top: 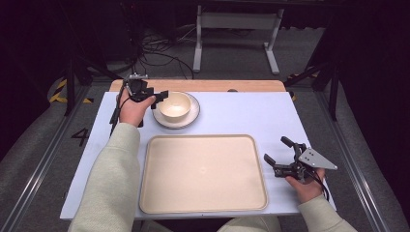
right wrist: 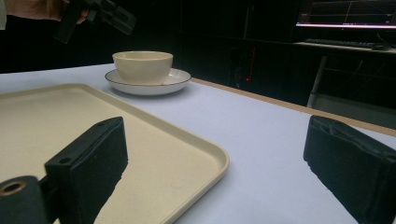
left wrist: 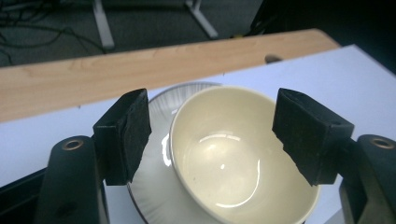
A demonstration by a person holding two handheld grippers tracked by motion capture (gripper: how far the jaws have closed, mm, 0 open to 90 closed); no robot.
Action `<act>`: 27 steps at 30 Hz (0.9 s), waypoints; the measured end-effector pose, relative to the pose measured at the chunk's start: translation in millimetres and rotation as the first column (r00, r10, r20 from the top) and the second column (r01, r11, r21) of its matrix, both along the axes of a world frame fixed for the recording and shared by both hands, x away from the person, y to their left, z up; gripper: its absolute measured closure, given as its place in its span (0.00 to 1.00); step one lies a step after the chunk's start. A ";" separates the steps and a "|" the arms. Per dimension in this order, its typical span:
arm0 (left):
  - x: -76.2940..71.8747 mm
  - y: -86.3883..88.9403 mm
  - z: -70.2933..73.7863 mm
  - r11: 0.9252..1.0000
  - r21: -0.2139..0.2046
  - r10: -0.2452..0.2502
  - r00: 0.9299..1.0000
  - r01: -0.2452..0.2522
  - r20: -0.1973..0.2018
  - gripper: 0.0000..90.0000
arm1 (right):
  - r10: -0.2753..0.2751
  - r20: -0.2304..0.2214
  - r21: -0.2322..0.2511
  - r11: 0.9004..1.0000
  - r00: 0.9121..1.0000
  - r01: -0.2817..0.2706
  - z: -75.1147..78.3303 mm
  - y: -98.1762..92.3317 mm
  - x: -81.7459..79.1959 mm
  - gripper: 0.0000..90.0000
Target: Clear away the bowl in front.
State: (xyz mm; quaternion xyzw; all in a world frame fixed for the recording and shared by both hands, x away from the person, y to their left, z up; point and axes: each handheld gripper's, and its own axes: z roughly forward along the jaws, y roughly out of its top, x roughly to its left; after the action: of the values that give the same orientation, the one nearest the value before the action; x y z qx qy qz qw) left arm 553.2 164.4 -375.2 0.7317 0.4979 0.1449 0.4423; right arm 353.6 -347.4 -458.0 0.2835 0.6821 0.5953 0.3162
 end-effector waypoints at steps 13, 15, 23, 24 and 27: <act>15.1 -6.7 -20.8 0.999 0.031 0.030 0.995 -0.027 -0.096 0.35 | -0.028 0.025 0.030 0.999 0.999 0.027 -1.1 -2.1 -3.7 0.09; 16.7 -7.1 -24.0 0.998 0.039 0.043 0.993 -0.039 -0.107 0.37 | -0.028 0.027 0.030 0.999 0.999 0.027 -1.1 -2.1 -3.7 0.09; 20.3 -9.1 -32.3 0.998 0.041 0.049 0.984 -0.042 -0.171 0.45 | -0.029 0.028 0.026 0.999 0.999 0.028 -1.1 -1.5 -3.8 0.11; 20.6 -11.6 -33.4 0.999 0.028 0.045 0.980 -0.040 -0.195 0.46 | -0.028 0.028 0.024 0.999 0.999 0.027 -1.2 -1.7 -3.8 0.11; 21.1 -14.0 -34.9 0.999 0.026 0.044 0.974 -0.039 -0.220 0.49 | -0.025 0.031 0.021 0.999 0.999 0.025 -1.1 -1.3 -3.8 0.11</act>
State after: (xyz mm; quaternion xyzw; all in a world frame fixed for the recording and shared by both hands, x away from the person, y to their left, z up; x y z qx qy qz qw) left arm 574.3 150.4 -410.1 0.7376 0.5574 0.0773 0.3731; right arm 349.9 -348.7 -459.1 0.2861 0.6672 0.6028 0.3312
